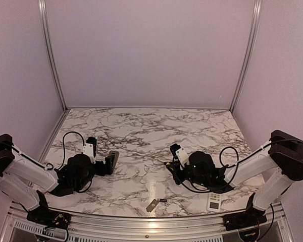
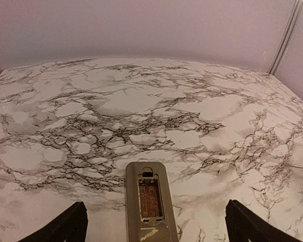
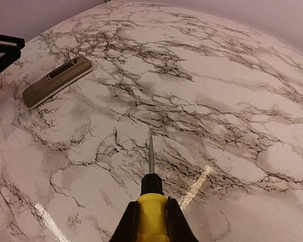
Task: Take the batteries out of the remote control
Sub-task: Place the screwdriver at the center of the board.
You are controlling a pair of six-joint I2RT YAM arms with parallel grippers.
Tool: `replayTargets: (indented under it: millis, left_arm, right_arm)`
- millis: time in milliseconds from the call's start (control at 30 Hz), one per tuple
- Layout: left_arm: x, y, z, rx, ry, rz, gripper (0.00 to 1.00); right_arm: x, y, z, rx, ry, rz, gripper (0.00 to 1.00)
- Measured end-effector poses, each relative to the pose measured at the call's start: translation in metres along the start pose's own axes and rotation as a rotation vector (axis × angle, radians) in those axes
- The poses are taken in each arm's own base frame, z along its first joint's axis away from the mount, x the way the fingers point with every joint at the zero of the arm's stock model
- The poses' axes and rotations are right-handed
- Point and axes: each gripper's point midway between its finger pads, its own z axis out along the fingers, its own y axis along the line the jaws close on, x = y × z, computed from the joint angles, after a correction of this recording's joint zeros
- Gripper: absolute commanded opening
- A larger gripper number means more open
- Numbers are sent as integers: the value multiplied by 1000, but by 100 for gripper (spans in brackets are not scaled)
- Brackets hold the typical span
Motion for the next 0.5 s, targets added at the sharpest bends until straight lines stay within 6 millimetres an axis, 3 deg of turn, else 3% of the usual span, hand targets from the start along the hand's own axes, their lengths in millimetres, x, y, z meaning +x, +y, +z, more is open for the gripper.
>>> replayTargets:
  millis: [400, 500]
  left_arm:
    - [12, 1, -4, 29, 30, 33, 99]
    - [13, 0, -5, 36, 33, 35, 98]
  right_arm:
    - [25, -12, 23, 78, 58, -51, 0]
    - [23, -13, 27, 88, 48, -53, 0]
